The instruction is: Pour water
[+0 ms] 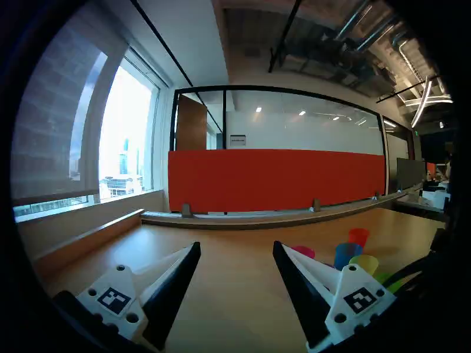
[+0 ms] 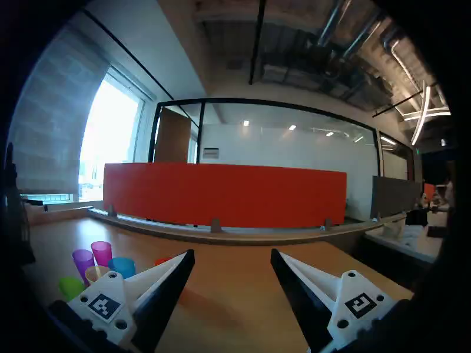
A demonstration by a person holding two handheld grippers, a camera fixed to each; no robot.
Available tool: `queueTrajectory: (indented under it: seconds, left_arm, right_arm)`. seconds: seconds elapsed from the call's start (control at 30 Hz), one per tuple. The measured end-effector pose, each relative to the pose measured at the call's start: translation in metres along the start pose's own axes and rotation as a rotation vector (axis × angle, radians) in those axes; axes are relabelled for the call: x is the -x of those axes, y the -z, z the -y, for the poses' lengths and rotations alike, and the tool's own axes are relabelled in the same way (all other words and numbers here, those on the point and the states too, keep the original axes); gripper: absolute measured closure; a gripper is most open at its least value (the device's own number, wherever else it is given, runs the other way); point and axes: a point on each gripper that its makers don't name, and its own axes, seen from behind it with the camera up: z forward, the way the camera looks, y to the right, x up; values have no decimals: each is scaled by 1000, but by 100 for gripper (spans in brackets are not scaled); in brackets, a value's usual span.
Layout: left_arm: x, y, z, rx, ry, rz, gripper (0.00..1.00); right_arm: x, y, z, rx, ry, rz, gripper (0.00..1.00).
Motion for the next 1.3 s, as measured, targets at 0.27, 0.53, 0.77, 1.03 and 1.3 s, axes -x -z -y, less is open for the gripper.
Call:
queueTrajectory:
  seconds: [0.27, 0.53, 0.77, 1.03, 1.3]
  left_arm:
    - [-35, -7, -4, 36, -21, -6, 9]
    - [-77, -14, -5, 45, -35, -22, 9]
    - [-103, -17, -5, 47, -42, -22, 9]
    - [-111, -20, -5, 62, -3, 2, 9]
    - [-122, -18, -9, 84, -18, -3, 9]
  right_arm:
    - [-36, -6, 6, -28, 3, 12, 0]
    - [-66, -10, 13, -44, -12, 12, 0]
    - [-80, -13, 13, -40, -22, 20, 0]
    - [-86, -15, 15, -47, -42, 33, 0]
    - [-89, -18, 16, -61, -30, 38, 0]
